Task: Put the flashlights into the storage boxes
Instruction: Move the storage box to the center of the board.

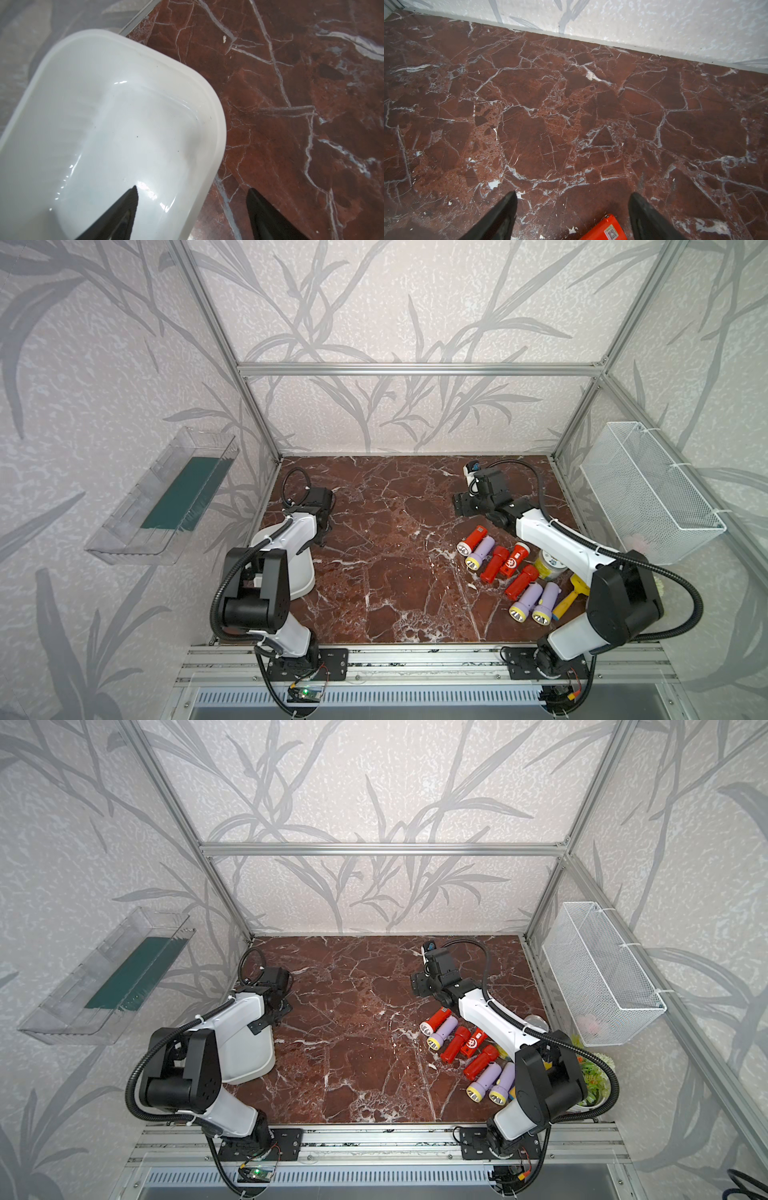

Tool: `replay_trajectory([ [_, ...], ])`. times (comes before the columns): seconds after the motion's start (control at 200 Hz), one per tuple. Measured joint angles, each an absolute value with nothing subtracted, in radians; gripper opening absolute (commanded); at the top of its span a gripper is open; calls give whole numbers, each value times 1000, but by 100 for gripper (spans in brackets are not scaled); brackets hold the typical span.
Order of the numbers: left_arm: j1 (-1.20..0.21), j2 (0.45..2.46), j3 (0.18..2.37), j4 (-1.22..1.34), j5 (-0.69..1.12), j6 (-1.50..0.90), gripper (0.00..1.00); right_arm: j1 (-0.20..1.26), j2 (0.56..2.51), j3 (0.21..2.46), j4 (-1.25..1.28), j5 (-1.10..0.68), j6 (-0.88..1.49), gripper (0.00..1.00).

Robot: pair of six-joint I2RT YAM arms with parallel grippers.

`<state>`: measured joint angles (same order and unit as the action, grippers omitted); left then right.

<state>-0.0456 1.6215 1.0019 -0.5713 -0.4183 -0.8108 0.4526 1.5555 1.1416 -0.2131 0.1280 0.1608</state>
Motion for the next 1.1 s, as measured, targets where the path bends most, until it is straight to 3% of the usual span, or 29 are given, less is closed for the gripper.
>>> replay_trajectory([
  [0.17,-44,1714,1062,-620,-393,-826,60,453,1555,1142,-216,122,165,84],
  [0.225,-44,1742,1080,-631,-387,-826,52,453,1555,1142,-216,122,165,84],
  [0.31,-44,1771,1097,-648,-375,-821,31,453,1555,1141,-219,122,165,84],
  [0.47,-50,1794,1133,-669,-350,-807,17,453,1555,1131,-228,122,165,84],
  [1.1,-236,2009,1507,-728,-234,-778,15,453,1511,1071,-275,150,170,85],
])
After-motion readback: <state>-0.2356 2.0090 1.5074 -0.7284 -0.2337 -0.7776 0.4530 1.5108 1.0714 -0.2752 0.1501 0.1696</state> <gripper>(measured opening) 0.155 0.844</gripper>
